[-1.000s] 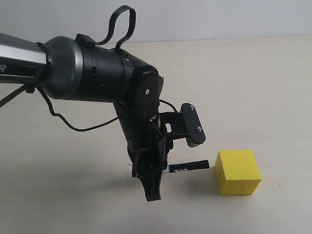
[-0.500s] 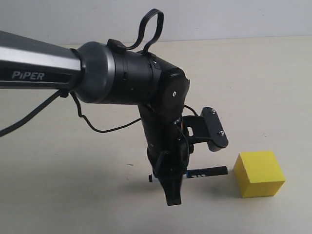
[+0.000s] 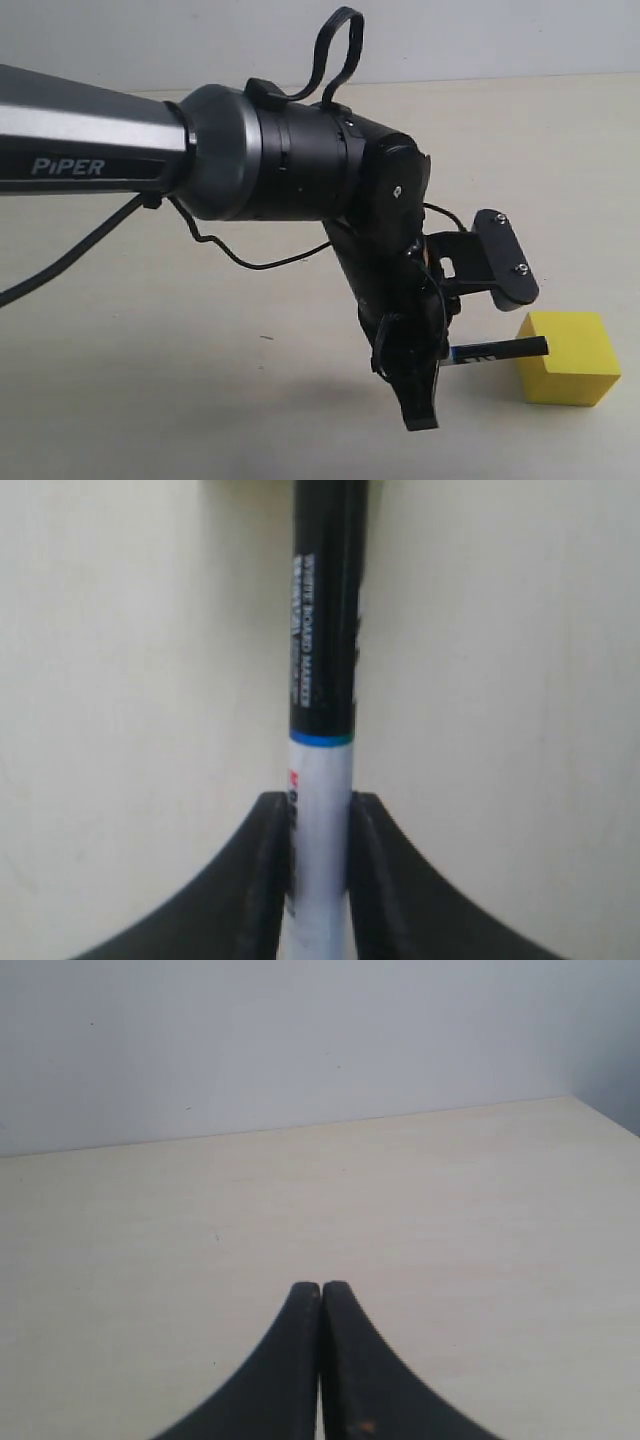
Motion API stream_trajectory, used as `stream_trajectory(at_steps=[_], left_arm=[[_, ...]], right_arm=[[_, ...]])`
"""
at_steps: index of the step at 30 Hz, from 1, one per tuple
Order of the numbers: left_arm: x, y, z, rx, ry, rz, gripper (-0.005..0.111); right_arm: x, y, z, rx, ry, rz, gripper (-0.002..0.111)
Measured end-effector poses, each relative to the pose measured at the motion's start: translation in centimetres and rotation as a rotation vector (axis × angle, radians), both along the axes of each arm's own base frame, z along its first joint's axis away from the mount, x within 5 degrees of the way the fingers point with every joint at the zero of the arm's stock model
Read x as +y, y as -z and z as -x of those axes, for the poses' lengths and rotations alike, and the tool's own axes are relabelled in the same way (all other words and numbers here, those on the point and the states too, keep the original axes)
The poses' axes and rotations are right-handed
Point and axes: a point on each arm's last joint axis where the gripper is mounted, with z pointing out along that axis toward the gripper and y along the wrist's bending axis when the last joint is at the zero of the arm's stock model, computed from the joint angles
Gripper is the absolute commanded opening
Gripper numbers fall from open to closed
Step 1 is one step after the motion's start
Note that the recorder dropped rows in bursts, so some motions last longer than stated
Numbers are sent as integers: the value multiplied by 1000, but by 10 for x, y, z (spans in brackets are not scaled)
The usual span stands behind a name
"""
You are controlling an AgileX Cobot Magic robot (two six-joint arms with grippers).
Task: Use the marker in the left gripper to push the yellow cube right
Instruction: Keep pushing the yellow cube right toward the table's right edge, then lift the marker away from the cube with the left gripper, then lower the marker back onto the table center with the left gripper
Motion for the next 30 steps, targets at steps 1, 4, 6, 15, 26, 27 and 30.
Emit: stream_trajectory(at_steps=[1,4,6,15,26,27,30], left_arm=[[-1,-2,0,1,-2,7,0],[3,-3,-6,22,-34,-9,0],[7,-2,-8,43,-57,-32,0],[20,-11,-21,93,-223,-50,0],[77,-47,-90,151,-1166,58,0],[79,-46,-91,160,-1268,58,0],[80,-40,-86,190,-1396,-11,0]], right_arm=[[0,0,0,0,0,0,0],[0,0,0,0,0,0,0],[0,0,0,0,0,0,0],[0,0,0,0,0,0,0],[0,0,0,0,0,0,0],[0,0,0,0,0,0,0],[0,0,0,0,0,0,0]])
